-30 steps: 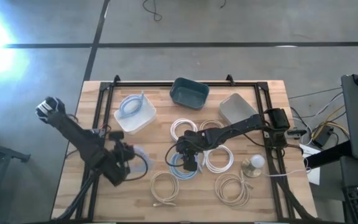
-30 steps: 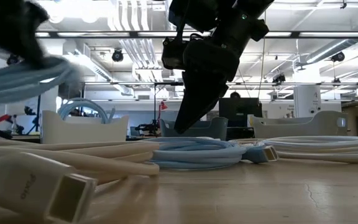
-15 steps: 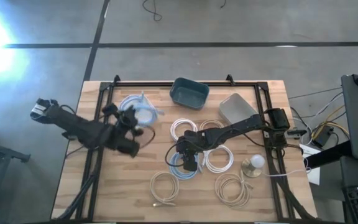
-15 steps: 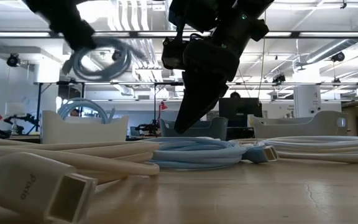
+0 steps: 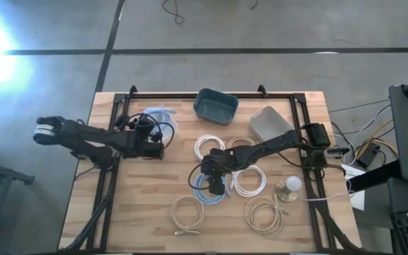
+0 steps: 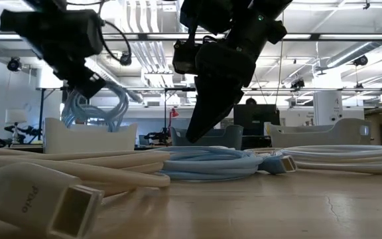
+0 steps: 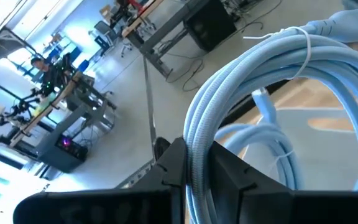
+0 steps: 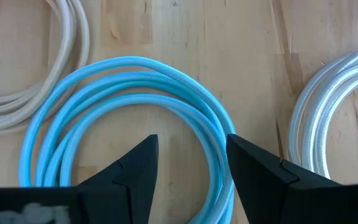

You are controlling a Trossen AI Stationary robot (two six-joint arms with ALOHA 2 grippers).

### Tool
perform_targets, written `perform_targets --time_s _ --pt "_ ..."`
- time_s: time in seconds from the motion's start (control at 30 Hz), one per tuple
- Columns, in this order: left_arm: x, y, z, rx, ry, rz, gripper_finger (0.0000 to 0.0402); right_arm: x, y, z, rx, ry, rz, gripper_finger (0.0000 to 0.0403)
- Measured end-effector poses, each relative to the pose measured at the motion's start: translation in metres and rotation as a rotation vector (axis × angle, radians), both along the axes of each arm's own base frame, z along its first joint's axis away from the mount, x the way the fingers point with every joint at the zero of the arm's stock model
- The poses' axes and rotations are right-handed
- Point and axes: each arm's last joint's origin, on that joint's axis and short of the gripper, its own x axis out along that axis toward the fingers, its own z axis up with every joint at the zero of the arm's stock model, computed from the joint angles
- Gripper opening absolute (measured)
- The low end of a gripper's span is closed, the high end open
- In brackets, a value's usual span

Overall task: Pick & Place USB Port
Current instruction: Put the bottom blue usb cable into the white bin

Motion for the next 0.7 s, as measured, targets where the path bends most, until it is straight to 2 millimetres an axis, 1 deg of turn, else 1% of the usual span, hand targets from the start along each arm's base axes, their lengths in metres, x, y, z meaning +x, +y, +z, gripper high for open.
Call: perform_targets --time_s 0.17,0.4,0.53,0.7 --pt "-0.008 0.003 -0.018 0.000 0.003 0.022 0.0043 0.000 0.000 0.000 0.000 0.000 0.000 0.0187" --pt "-0.019 0.003 -0.039 -0.009 -0.050 0.049 0.0044 0.000 0.000 0.000 0.000 0.001 0.000 0.0187" --pt "-0.023 0.004 -0.049 -0.079 -0.054 0.063 0.0044 0.000 0.000 0.000 0.000 0.001 0.000 0.0187" --pt "-0.027 0.007 -0.055 -0.099 -0.057 0.083 0.0048 0.000 0.000 0.000 0.000 0.001 0.000 0.0187"
